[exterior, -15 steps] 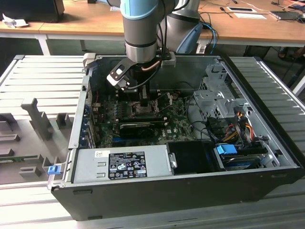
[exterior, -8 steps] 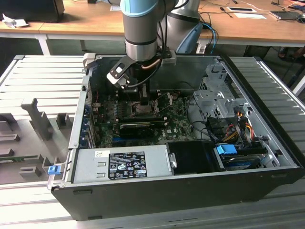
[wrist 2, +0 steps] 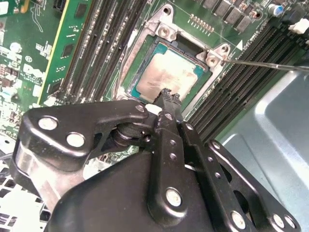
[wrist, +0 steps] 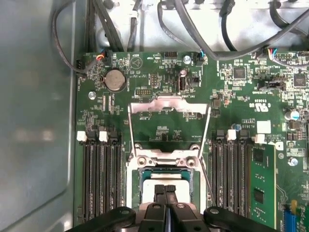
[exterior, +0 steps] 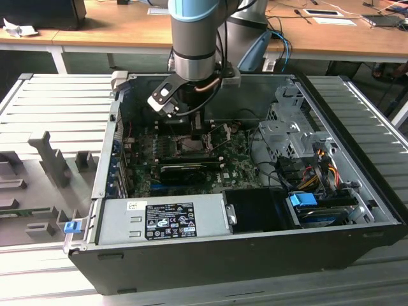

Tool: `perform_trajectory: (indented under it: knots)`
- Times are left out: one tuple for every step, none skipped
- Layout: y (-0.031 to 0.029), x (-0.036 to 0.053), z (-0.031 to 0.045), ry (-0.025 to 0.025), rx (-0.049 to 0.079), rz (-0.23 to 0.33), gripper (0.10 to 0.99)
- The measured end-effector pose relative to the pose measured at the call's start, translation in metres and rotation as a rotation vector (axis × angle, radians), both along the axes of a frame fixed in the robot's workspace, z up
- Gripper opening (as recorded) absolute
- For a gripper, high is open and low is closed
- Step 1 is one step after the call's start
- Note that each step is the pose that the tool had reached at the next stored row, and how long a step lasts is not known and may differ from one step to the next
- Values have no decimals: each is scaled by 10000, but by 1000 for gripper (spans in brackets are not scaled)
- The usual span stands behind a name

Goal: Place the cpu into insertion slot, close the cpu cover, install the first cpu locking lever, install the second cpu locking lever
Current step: 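Close the cpu cover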

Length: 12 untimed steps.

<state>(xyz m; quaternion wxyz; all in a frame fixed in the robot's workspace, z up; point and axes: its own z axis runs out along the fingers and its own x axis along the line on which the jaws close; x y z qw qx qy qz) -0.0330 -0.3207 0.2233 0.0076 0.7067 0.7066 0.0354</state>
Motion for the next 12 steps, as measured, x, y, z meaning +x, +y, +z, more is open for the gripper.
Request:
perform_trajectory:
  knots:
    - [0,0,8,6,2,-2,106]
    - [0,1,20,6,2,-1,106]
    - [1,1,27,6,1,-1,106]
    - [2,1,33,5,-1,0,106]
    - [4,1,35,4,-6,0,106]
    - [9,1,42,4,-23,-2,106]
    - [10,0,54,7,-34,-1,106]
    - [15,1,73,6,-41,0,106]
    - [17,1,85,6,-47,0,106]
    - [18,1,94,6,-50,0,106]
    - [18,1,104,5,-50,0,106]
    - [18,1,111,5,-50,-1,106]
